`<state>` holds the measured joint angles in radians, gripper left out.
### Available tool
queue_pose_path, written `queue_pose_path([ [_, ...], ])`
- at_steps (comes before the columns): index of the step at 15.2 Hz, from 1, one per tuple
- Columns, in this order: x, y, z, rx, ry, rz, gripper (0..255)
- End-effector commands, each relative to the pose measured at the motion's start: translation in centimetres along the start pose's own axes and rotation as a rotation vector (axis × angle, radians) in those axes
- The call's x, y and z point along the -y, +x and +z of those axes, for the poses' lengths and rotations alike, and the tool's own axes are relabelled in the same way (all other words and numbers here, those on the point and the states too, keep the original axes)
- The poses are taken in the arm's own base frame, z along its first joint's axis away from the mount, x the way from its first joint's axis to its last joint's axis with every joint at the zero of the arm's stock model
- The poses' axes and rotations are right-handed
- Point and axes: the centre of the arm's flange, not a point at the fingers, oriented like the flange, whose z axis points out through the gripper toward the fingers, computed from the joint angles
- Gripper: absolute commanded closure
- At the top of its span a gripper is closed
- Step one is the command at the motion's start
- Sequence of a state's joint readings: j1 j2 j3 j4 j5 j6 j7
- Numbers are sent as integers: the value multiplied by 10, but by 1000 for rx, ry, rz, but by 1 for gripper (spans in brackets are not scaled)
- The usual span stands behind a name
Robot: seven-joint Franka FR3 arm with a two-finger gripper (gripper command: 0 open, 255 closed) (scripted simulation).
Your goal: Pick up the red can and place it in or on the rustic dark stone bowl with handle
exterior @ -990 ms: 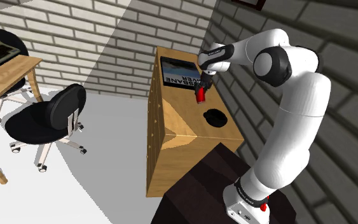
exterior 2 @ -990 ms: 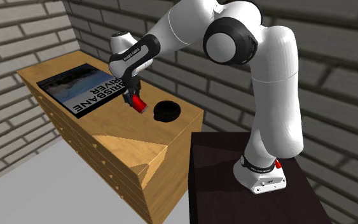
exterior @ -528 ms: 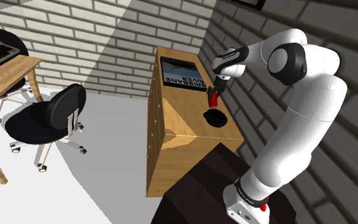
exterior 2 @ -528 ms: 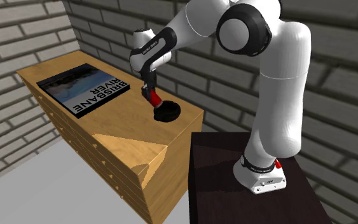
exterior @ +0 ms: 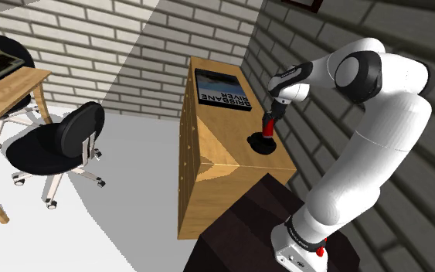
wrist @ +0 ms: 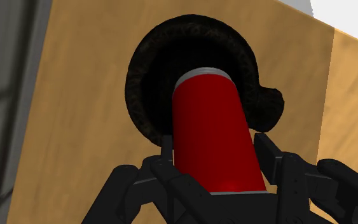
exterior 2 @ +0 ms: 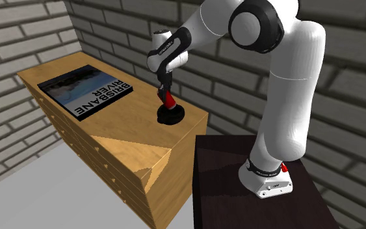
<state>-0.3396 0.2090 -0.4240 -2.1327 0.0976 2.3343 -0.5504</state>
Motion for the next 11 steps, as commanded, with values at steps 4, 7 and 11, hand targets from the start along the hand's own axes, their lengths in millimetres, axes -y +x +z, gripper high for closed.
queue_pose_path([
  [4,0,-1,26,-1,0,-1,255],
  [7,0,-1,42,-1,0,-1,255],
  [11,1,-1,58,-1,0,-1,255],
])
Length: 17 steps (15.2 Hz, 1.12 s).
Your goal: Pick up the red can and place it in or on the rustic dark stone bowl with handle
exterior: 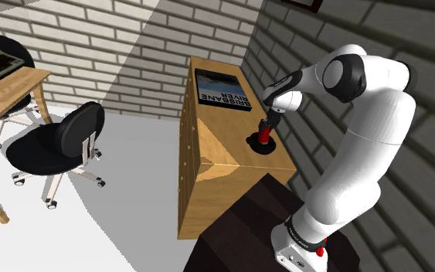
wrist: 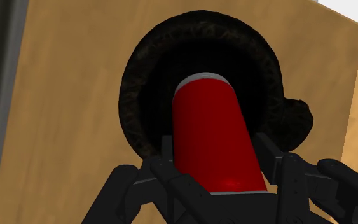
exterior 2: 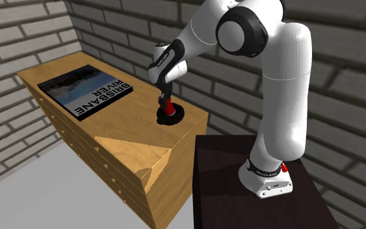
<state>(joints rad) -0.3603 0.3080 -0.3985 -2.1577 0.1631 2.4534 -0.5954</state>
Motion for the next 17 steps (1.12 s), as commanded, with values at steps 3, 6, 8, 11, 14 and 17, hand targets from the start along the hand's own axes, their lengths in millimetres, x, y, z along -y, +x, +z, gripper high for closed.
queue_pose_path([
  [3,0,-1,5,3,1,0,255],
  [6,0,-1,5,3,1,0,255],
  [8,1,-1,6,3,1,0,0],
  [11,1,-2,6,3,1,0,0],
  [14,0,-1,-8,3,1,0,0],
  [17,0,-1,-45,3,1,0,0],
])
